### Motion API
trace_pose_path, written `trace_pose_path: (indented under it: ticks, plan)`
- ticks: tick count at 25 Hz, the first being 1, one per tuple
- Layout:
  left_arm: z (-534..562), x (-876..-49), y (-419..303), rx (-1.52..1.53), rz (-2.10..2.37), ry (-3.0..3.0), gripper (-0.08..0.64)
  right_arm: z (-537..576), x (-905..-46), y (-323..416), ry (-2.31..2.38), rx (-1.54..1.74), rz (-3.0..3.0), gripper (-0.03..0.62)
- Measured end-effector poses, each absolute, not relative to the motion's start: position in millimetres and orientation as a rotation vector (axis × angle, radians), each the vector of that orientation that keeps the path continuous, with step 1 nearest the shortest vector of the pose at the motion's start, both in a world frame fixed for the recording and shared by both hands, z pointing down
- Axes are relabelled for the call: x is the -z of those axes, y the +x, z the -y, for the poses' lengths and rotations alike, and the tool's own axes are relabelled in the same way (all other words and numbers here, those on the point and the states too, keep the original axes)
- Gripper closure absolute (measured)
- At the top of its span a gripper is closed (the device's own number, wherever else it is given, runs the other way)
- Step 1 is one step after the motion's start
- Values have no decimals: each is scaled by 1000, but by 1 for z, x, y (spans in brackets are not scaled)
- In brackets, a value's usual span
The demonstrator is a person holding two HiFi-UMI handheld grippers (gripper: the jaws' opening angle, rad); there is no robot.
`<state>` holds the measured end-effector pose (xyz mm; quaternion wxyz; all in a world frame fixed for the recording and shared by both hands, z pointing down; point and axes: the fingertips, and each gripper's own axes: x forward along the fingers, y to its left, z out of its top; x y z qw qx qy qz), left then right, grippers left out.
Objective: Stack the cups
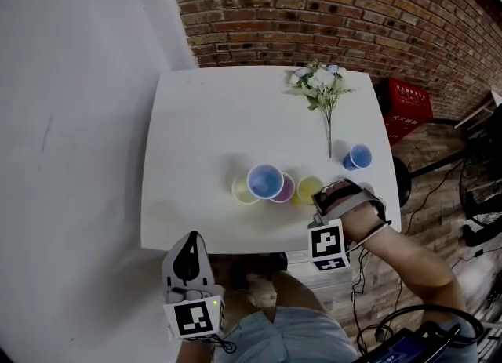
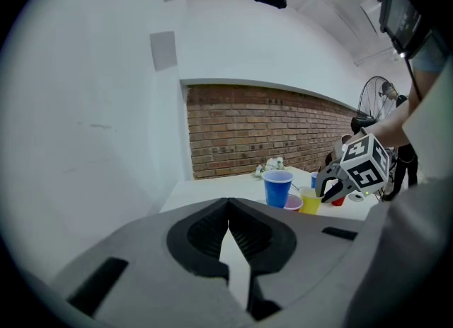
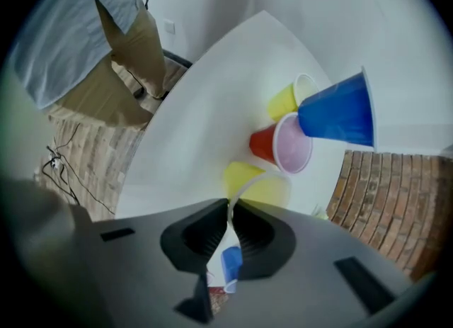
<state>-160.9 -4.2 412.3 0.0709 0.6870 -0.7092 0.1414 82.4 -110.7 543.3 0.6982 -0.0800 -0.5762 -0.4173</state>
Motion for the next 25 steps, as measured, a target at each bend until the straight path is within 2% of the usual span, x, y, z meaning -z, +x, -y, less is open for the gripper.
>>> trace_pose_path:
  ticks: [9,14,17,25]
  plan:
    - [3,-412,-166,-421,2138,2059,551,113,-546,80,-179,935,1270,557]
    - [4,-417,-167,-422,2138,2055,551,116,-551,80,-162,915,1270,521]
    - [3,-417,-167,-426,2139,2055,551,117,-551,83,-152,888,1275,456]
    - [3,-416,-169,-426,2133,2054,551,121,-546,85,-117,871,1296,435]
